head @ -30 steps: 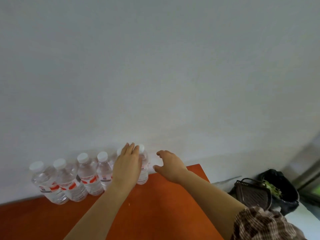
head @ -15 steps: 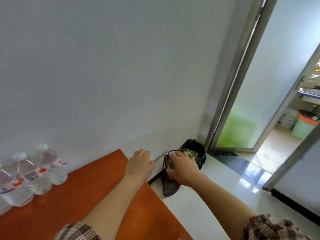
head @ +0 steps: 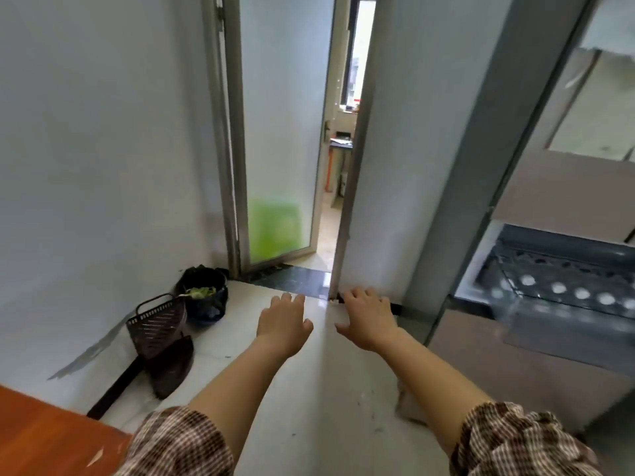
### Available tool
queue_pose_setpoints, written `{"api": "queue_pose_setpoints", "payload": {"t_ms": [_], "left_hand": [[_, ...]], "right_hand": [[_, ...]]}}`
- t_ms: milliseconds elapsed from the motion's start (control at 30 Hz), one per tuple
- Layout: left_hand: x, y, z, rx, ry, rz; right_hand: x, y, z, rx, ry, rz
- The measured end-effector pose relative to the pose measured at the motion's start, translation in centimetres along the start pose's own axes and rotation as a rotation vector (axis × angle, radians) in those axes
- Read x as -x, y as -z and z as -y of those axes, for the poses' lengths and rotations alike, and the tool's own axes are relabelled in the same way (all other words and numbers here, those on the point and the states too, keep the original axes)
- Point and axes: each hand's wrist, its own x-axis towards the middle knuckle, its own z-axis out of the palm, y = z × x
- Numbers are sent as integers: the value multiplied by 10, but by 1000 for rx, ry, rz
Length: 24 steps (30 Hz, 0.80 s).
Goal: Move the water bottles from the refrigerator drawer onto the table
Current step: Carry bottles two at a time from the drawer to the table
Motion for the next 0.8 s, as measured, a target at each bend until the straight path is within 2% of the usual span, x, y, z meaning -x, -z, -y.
{"api": "queue_pose_setpoints", "payload": {"t_ms": [200,433,800], "left_hand": [[-41,-26,-144,20,-240,17],[-101,-68,-281,12,-464,65],[-215,-125,-445,75,-652,148]], "right_hand": [[32,15,-141,15,-260,6],[38,17,-277,-23,-465,-13],[-7,23,-459,-52,-660,5]]}}
